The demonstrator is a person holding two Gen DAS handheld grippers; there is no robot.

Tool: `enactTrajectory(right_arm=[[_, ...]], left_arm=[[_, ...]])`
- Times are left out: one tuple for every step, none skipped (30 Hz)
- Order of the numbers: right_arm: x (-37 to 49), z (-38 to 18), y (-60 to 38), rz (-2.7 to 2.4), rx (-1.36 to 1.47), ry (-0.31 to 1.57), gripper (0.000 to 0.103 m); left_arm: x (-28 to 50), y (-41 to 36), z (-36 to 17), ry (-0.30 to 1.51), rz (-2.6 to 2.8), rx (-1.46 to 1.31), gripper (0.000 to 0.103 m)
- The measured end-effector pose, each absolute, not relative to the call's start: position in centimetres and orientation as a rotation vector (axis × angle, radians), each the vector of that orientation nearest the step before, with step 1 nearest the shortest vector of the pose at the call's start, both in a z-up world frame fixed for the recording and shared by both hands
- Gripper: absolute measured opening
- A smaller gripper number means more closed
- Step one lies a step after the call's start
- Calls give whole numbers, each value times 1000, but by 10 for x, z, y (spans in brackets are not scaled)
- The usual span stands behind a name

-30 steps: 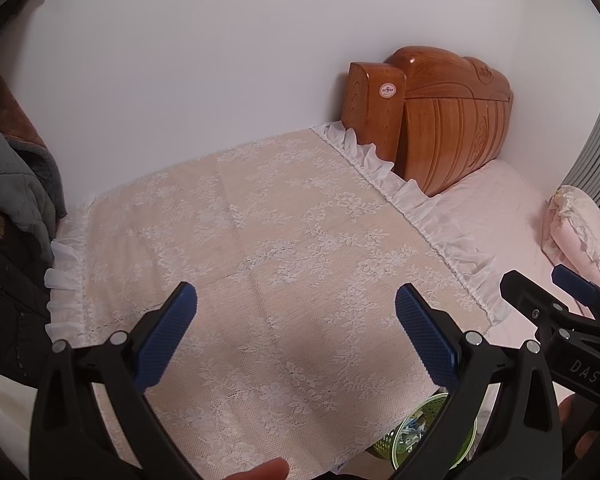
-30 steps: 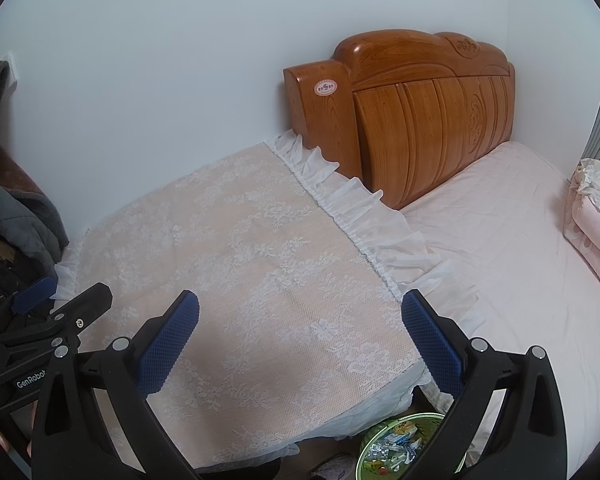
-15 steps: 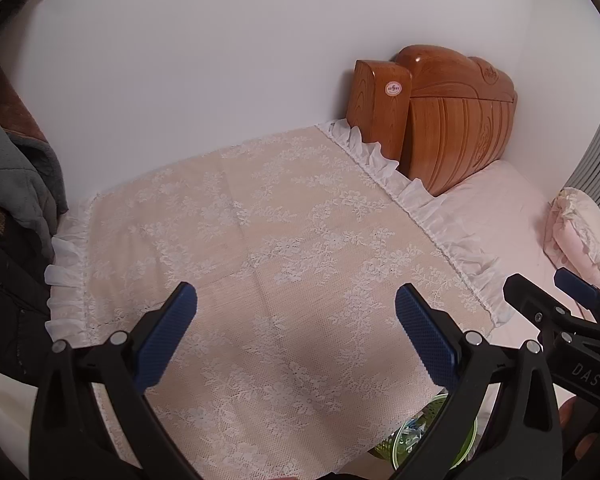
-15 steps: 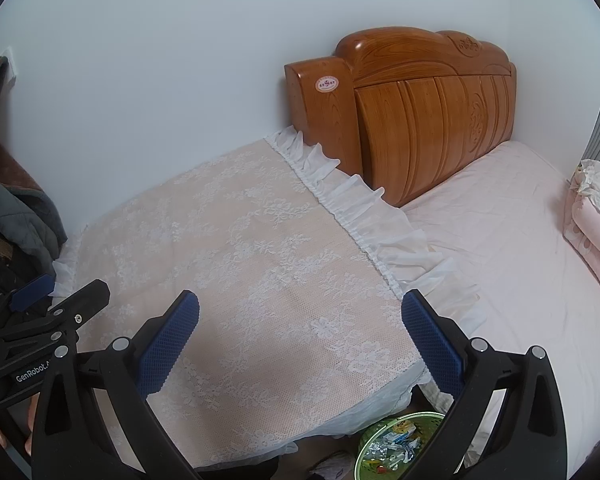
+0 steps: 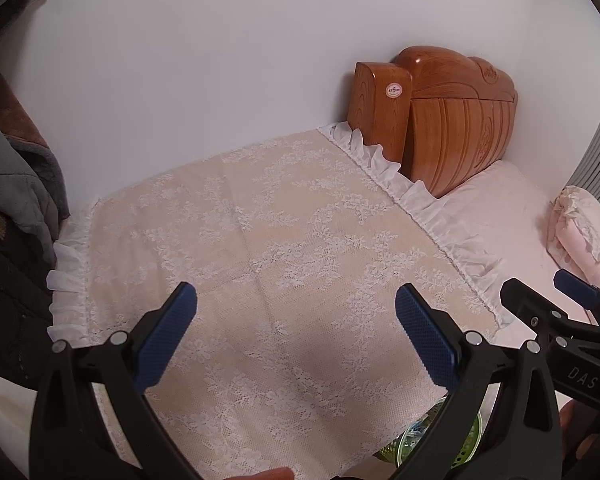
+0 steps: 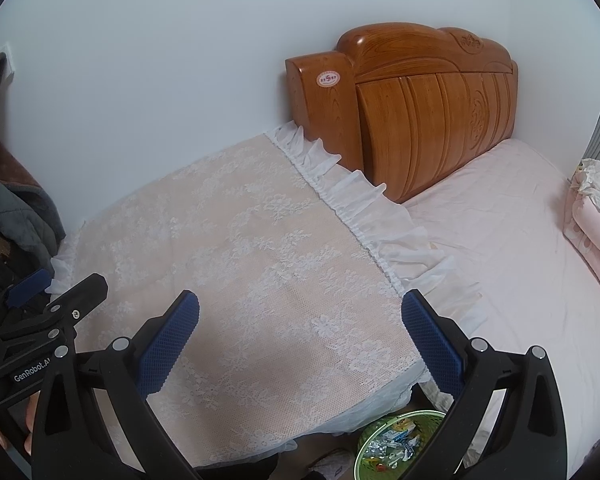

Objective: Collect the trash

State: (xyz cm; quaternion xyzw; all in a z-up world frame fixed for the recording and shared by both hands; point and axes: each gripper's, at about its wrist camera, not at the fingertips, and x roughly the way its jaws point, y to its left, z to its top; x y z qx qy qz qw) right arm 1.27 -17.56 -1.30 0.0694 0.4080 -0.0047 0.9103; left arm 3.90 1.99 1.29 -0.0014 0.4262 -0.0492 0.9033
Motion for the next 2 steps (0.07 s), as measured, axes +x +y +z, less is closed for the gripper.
enactTrajectory(right_arm=[[13, -13, -175, -9, 143, 842, 101], [13, -13, -175, -9, 144, 843, 101]], left_arm=[[39, 20, 13, 882, -102, -3, 95], [39, 20, 13, 882, -102, -4, 95]])
